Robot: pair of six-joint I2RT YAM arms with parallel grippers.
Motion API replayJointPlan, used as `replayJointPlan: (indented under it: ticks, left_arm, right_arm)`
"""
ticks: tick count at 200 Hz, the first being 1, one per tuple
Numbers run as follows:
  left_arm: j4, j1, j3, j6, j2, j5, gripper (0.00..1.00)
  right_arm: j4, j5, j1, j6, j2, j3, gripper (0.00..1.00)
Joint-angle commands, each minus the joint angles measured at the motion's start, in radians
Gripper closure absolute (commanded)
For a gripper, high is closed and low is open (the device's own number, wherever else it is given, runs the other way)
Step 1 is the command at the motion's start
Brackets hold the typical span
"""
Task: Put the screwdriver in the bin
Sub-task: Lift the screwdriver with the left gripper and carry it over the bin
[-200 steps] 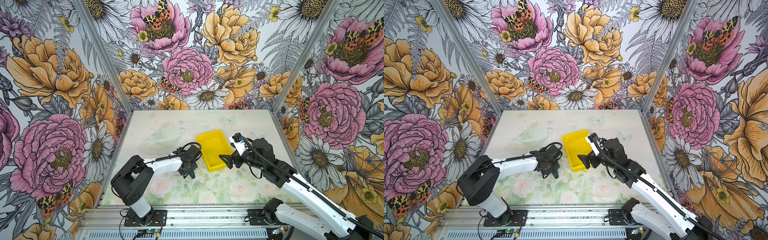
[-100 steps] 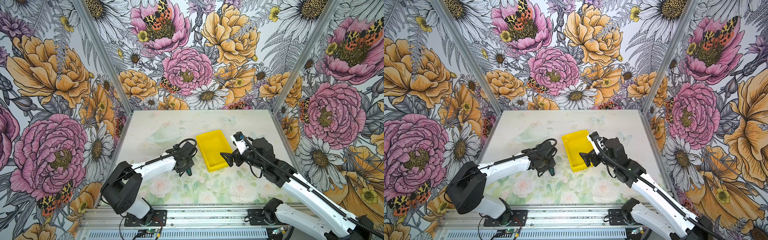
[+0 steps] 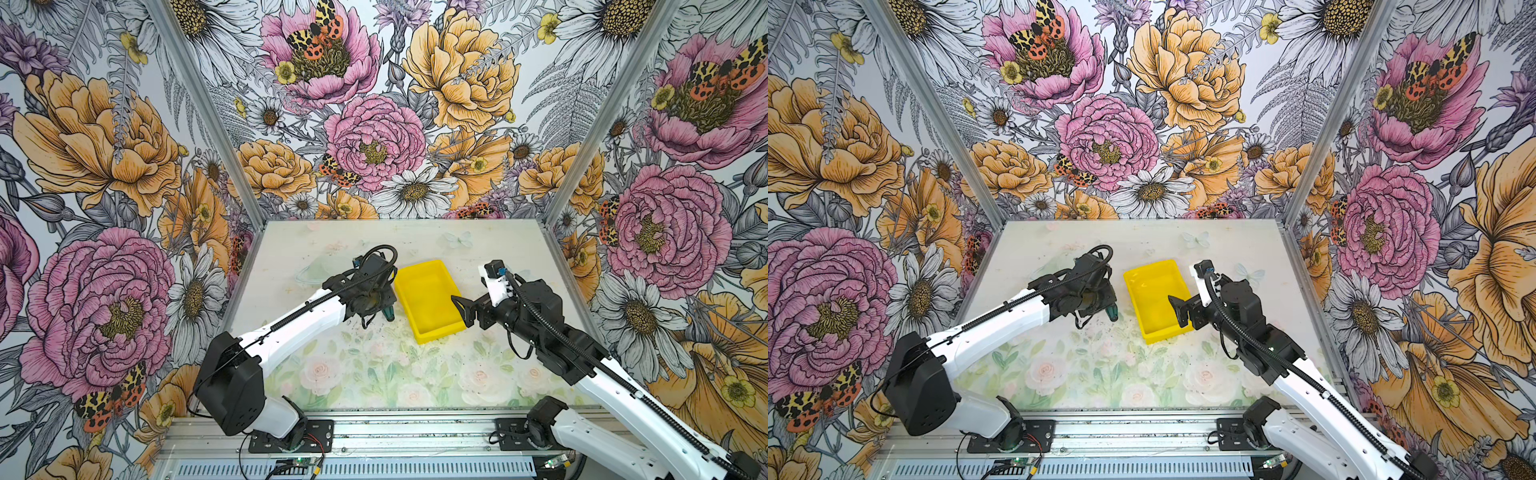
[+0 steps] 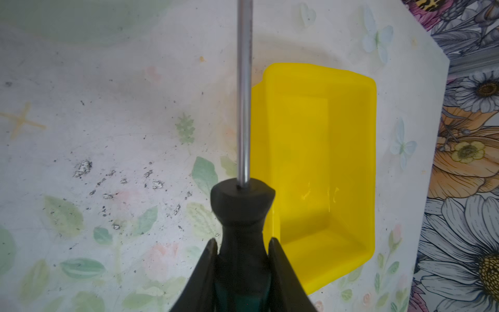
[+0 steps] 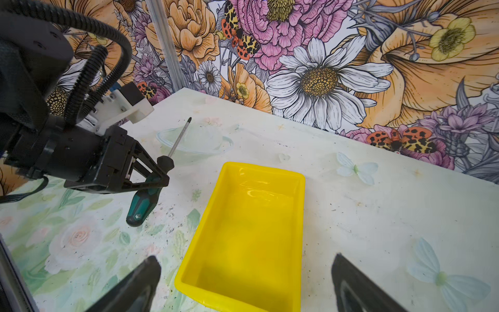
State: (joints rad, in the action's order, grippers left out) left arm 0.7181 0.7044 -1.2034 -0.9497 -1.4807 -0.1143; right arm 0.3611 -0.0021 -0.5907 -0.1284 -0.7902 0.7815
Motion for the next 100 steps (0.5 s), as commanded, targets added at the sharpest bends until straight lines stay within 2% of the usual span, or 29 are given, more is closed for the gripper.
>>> replayJointPlan:
  ticks: [1,100]
  left_arm:
    - [0.003,0.032,-0.073,0.069,-0.054,0.042,0.94]
    - [0.001,0.090,-0.279,0.244,-0.298,0.127,0.95]
  right_arm:
    - [-0.007,0.063,-0.004,-0.032,0.029,-0.023,0.01]
    - [-0.004,0.114,-0.001,-0.097,0.136,-0.105,0.01]
